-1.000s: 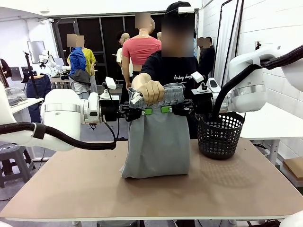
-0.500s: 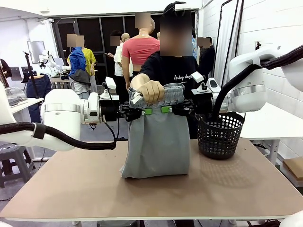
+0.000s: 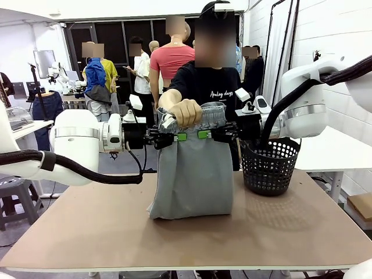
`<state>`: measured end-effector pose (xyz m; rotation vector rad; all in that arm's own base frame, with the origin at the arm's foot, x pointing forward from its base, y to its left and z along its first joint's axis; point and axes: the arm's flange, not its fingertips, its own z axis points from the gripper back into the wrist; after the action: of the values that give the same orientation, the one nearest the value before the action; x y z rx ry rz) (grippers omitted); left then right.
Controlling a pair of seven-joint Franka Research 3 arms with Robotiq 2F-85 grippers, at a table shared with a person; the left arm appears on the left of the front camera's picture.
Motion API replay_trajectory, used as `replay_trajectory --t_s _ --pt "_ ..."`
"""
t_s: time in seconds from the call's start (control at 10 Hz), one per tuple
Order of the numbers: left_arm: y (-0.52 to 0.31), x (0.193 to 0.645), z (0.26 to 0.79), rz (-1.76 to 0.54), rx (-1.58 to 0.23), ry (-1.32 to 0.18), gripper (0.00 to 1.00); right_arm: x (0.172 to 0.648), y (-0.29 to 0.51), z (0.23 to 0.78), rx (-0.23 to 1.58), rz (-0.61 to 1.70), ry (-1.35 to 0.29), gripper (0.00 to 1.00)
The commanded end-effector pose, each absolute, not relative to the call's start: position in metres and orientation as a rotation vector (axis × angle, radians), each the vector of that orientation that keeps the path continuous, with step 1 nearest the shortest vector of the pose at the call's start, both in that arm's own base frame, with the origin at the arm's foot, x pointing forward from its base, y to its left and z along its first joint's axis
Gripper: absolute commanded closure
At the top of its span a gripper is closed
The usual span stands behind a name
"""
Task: Fold the training pants.
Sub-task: Release the ends of the Training pants and then grab the overlapped ends.
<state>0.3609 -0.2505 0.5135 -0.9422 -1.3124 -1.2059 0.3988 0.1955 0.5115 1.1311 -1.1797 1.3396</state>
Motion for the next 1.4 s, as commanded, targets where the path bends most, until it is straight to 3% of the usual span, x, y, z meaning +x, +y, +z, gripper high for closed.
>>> replay_trajectory --t_s 0.0,0.4,0.5,1.3 --pt "-0.2487 0.3607 0.5112 -1.197 -0.944 -1.314 0.98 0.3993 0.1945 0.5108 1.14 1.338 -1.164 0.82" --pt "-0.248 0.361 0.5103 -1.168 -0.948 -1.324 0.18 0.4006 0.191 0.5084 1.141 1.308 -1.155 0.05" --pt "-0.248 0.361 0.5105 -1.166 -0.945 -1.326 0.0 0.4009 0.1904 0.5085 1.141 1.302 -1.157 0.0" --pt "-0.2478 0.3565 0.51 -1.164 -0.947 -1.325 0.0 0.4028 0.1912 0.5083 1.126 1.293 -1.165 0.0"
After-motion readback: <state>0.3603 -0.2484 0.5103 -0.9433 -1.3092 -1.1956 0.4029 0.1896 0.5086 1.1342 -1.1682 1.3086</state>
